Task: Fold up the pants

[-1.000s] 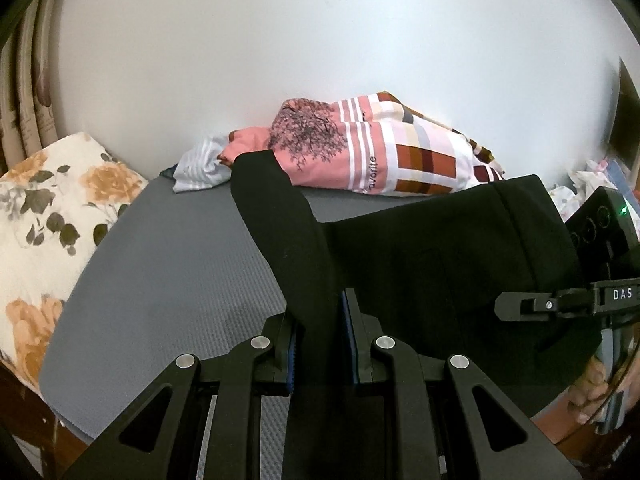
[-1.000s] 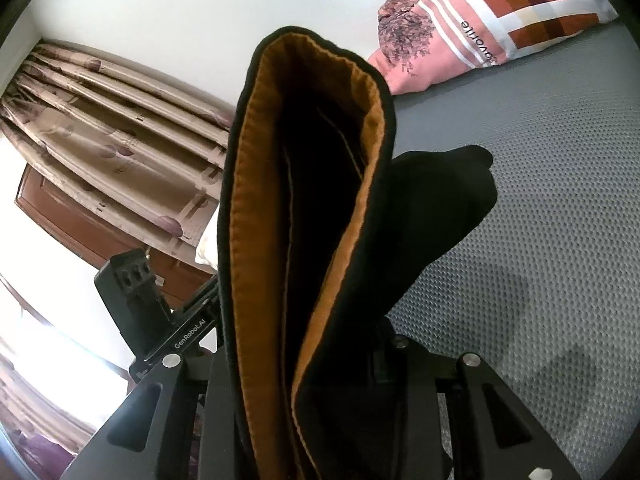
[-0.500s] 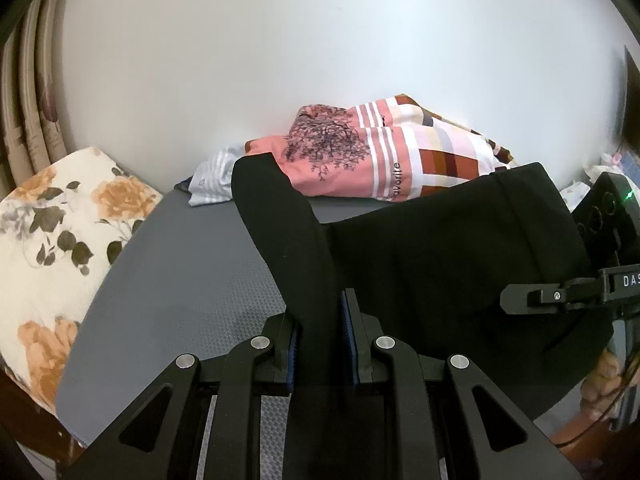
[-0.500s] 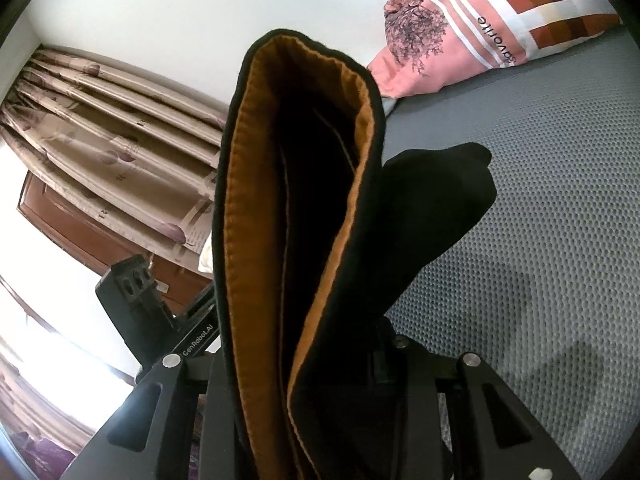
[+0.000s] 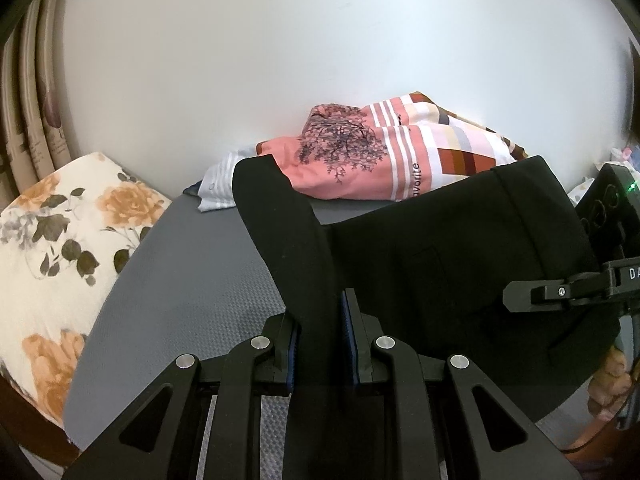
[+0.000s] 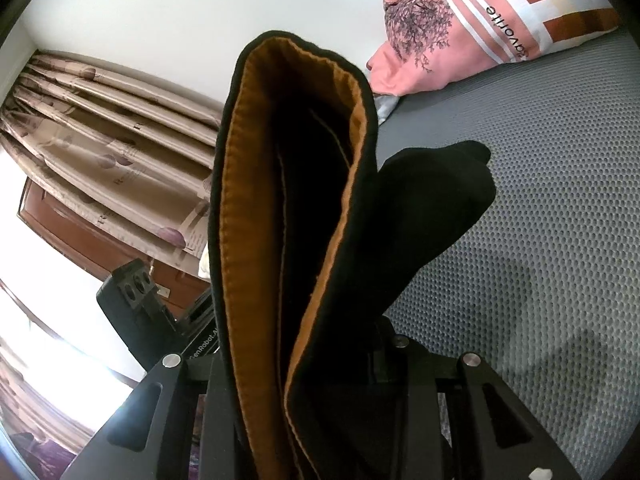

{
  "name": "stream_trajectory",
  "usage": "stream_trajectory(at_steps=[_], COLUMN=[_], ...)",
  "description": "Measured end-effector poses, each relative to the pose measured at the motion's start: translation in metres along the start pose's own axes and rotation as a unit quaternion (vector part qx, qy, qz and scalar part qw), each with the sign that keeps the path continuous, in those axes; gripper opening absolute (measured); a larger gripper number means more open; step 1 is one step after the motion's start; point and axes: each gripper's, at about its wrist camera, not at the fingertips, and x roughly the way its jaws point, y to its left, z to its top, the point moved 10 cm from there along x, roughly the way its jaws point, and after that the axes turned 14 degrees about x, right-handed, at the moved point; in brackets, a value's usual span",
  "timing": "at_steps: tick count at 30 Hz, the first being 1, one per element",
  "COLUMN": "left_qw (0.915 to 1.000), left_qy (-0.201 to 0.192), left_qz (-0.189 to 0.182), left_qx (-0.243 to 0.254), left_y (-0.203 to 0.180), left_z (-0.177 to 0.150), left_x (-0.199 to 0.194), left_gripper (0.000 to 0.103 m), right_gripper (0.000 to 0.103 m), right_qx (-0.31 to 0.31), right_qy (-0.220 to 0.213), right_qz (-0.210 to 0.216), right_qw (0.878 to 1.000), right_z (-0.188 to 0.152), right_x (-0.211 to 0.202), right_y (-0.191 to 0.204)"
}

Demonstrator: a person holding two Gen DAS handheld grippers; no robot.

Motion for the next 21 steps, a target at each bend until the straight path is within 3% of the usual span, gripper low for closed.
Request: stream_trajectory(at_steps=[21], left_qw=[0.9994], left_qy=[0.007], left_qz=[0.031], left_qx=[0.012], left_y=[0.021], left_z=[0.002], left_x=[0.028], left_gripper=[0.019], right_gripper=[0.029], right_qx=[0.004], right_qy=[0.012], right_qz=[0.011], right_qw=[1.0], right_z=[0.006], right_x=[0.018], right_y=[0.002])
